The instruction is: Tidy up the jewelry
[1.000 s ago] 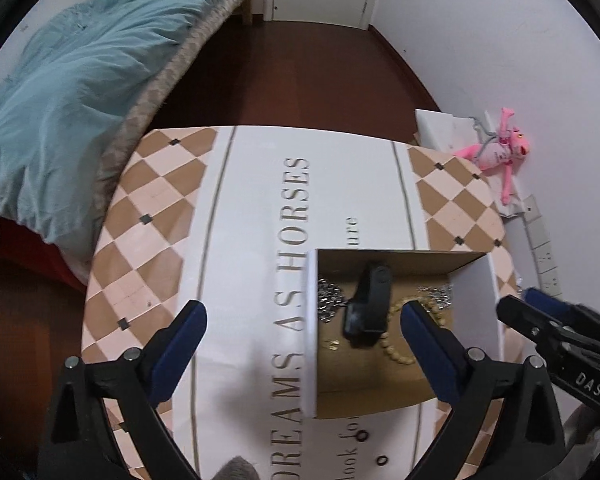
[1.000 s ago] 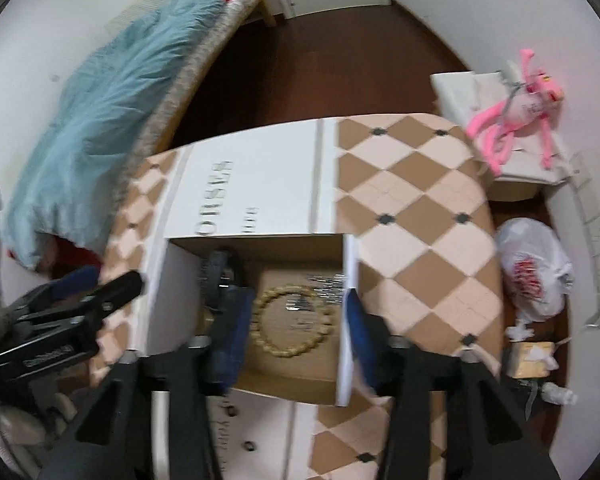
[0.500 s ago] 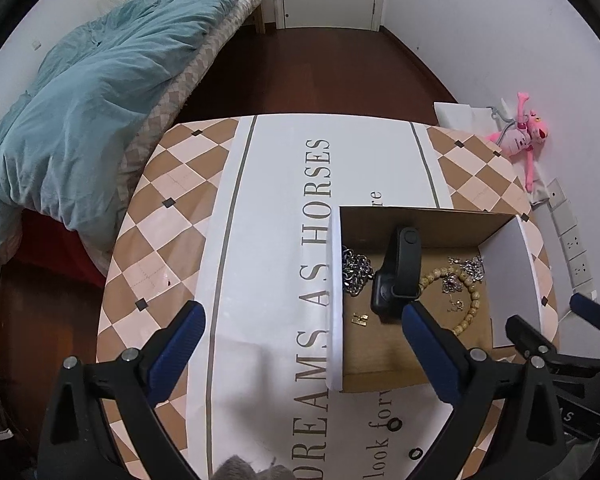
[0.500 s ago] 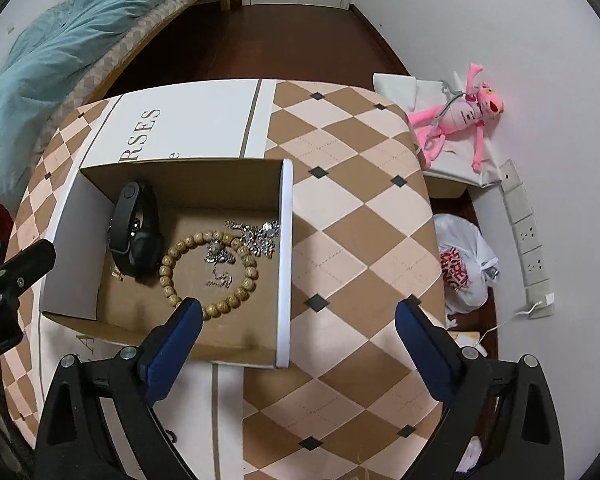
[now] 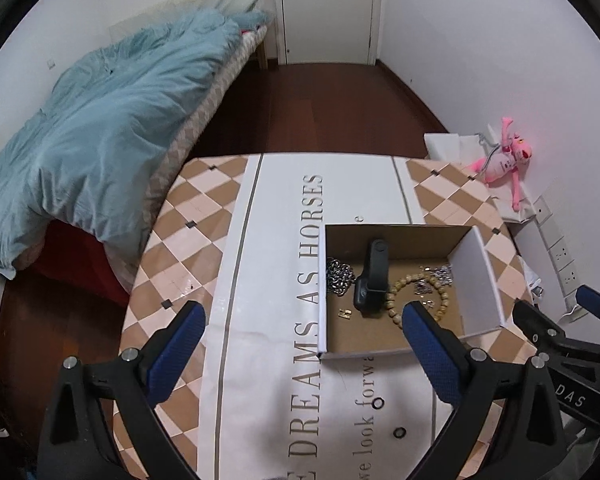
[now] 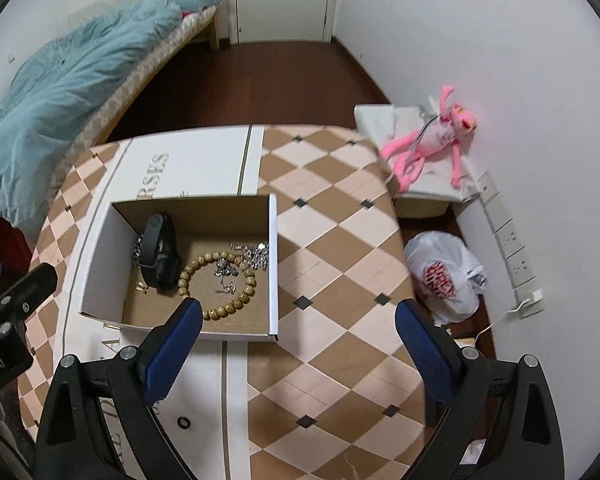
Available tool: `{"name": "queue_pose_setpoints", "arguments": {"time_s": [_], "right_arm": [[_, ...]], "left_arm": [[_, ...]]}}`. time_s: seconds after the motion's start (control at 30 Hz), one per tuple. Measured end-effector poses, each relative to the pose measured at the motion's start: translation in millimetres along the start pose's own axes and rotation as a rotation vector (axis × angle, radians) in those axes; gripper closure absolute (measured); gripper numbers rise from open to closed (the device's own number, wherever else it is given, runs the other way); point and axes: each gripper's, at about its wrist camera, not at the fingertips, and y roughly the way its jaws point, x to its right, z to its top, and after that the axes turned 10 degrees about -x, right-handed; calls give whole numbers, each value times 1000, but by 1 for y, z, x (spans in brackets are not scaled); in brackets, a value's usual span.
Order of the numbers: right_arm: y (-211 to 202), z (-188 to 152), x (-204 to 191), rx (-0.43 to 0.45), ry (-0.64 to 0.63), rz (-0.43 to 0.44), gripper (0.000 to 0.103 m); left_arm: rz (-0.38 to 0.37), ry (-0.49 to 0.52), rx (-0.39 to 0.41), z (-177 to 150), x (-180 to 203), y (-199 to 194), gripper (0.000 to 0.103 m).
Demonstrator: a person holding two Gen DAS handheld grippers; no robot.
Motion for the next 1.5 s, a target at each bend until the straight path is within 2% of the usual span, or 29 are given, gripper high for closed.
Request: {"name": "queue_pose_setpoints", "arguments": {"time_s": [0.3,0.5,0.7,0.77,0.87,0.97,1.07,1.13,1.2,1.33,1.47,1.5], "right_arm": [[-55,-27,12,107,28,-16,5],[-74,-44,22,132,56,5,5],[-85,-59,23,135,65,40,5],[-76,-64,18,105,52,65,5],[-41,-83,-1,7,0,115,5],[4,-105,-21,-84,-40,141,5],[38,-122,-39,-120,-72,142,5],[53,-129,-53,-115,-98,140,5],[63,-132,-65,-114,-122,143,7],[79,-134,-83,-112,-159,142,24],[82,-133,-93,-67,-181,134,36],[81,-132,-94,-54,-187,136,43]], "left_arm": [[-14,11,72,-21,4,-44,3],[-30,8,78,-34,3,-62,3],[-16,5,94,-43,3,-70,3],[9,-3,84,-48,1,-64,3],[66,-6,51,-63,-7,-39,3],[149,-1,-43,-86,-18,2,3],[211,1,-137,-104,-30,38,3],[263,1,-168,-115,-36,54,3],[276,-7,-194,-120,-43,64,3],[281,-19,-221,-126,-51,75,3],[284,-20,-224,-126,-55,77,3],[282,-22,-226,-126,-56,79,3]]}}
